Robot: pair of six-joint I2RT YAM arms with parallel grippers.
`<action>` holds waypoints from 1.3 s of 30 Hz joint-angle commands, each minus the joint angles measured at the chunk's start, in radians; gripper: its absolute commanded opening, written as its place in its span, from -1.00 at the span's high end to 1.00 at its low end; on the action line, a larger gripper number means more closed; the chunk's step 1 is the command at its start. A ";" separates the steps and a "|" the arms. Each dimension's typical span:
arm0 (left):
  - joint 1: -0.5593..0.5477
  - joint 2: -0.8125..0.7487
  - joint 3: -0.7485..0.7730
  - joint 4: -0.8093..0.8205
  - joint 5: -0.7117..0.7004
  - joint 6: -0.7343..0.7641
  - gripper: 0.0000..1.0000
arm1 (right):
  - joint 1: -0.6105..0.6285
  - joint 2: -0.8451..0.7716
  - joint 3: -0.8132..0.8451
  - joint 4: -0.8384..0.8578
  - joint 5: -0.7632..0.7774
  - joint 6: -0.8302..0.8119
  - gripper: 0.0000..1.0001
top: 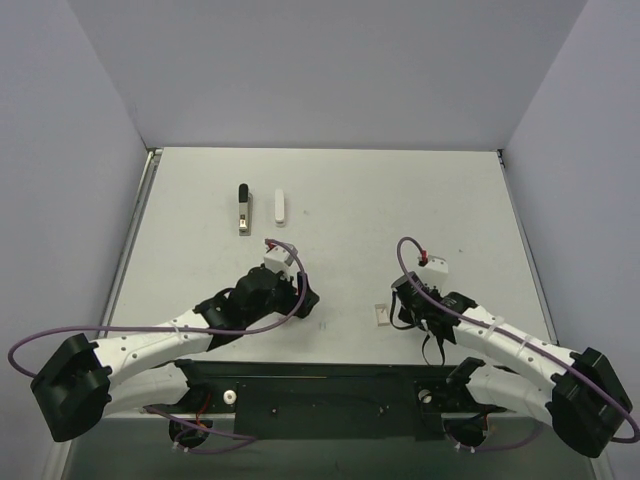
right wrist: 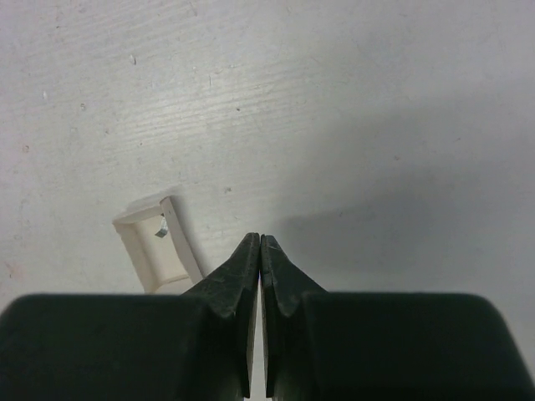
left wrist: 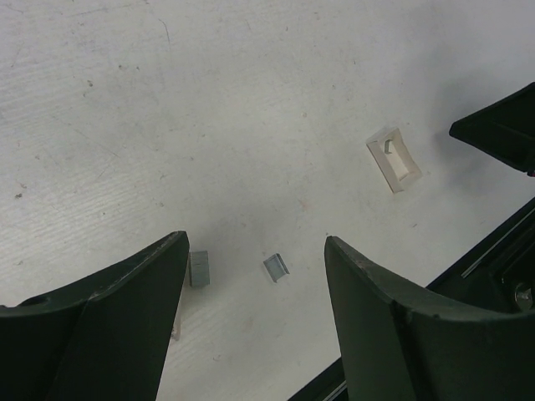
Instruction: Unload the staples from the stapler
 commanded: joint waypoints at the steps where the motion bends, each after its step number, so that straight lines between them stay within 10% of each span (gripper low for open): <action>1: -0.005 -0.025 -0.015 0.067 0.024 -0.004 -0.53 | -0.029 0.060 -0.029 0.108 -0.032 0.004 1.00; 27: -0.008 -0.089 -0.063 0.041 0.004 -0.009 -0.53 | 0.128 0.380 0.101 0.286 -0.169 0.065 1.00; 39: -0.008 -0.115 -0.080 0.024 -0.009 -0.012 -0.53 | 0.120 0.164 0.153 0.139 0.000 -0.025 0.64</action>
